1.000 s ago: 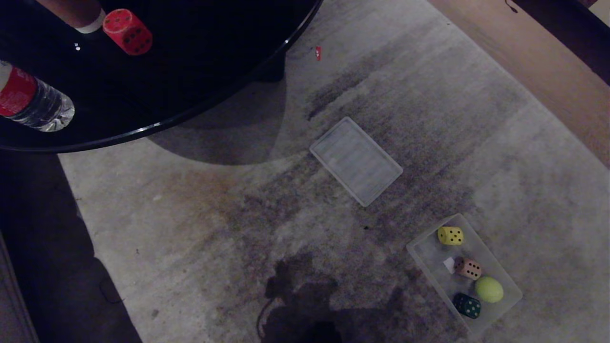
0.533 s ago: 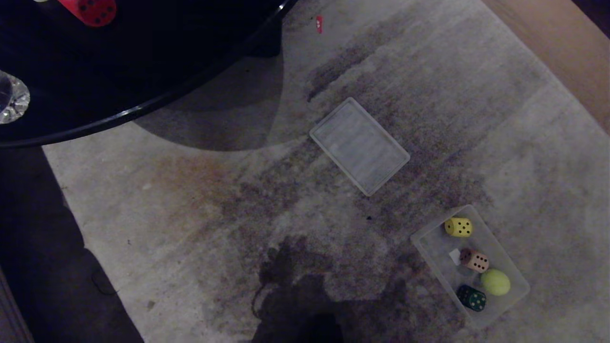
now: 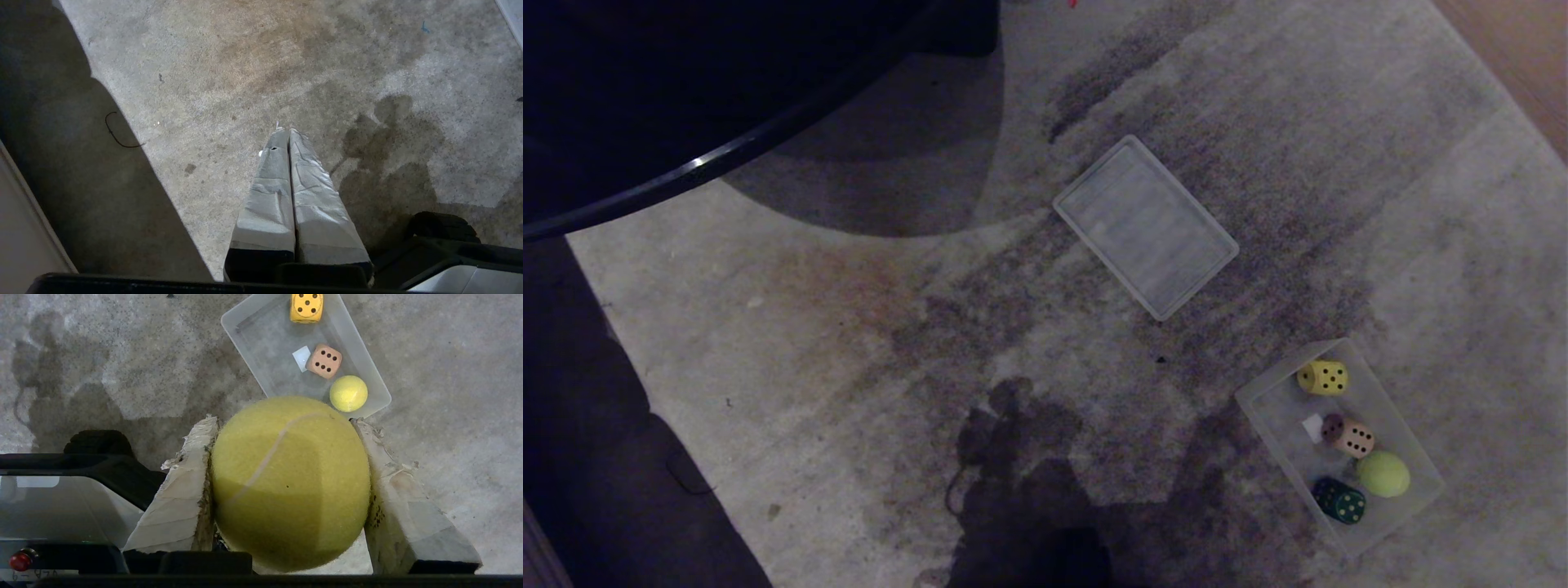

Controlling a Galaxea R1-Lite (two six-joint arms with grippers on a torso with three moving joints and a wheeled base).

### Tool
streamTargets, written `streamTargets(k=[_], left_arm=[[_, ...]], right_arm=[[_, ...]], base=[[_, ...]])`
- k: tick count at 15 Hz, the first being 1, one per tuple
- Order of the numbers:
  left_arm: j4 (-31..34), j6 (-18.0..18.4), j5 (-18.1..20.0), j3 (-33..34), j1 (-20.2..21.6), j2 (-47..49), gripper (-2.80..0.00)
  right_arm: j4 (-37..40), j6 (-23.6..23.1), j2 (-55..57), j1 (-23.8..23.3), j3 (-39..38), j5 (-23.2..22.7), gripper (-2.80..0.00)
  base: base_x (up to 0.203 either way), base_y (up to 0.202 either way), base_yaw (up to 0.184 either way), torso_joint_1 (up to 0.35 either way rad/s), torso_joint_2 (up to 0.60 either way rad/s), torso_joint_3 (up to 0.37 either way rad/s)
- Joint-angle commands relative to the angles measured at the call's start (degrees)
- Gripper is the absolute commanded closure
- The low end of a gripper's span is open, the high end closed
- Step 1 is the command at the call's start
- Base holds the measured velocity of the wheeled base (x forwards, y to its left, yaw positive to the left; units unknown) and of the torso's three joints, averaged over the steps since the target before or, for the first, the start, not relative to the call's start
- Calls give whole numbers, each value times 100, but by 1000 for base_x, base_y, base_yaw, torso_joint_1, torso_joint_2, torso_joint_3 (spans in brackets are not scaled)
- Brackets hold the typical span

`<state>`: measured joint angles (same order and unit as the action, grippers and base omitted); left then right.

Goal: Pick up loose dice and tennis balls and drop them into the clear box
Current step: Put the ball in the box

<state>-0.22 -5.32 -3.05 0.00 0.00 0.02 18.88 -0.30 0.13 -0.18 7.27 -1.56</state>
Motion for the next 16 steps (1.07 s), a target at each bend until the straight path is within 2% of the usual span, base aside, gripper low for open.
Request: streamTargets(k=[1,4,9,11,16], left_arm=[[-4,-12,-3,0,0,0,0],[-4,-13,-3,0,0,-1,0],[-4,-10,-3,0,0,1,0],[-4,-13,-3,0,0,0,0],[-4,-13,-3,0,0,1,0]], right_arm=[[11,5,-5,1,3,13,0],[19,35,262,-8,126,233,0],[-107,746,2929,-15,1078,236,0],[-595,973,4128,-16,1267,238,0],[-2586,1416,7061,-46,1438,269,0]], base=[[0,0,0,2,10,-27],[0,0,0,0,0,0],[0,0,0,0,0,0],[0,0,0,0,0,0],[0,0,0,0,0,0]])
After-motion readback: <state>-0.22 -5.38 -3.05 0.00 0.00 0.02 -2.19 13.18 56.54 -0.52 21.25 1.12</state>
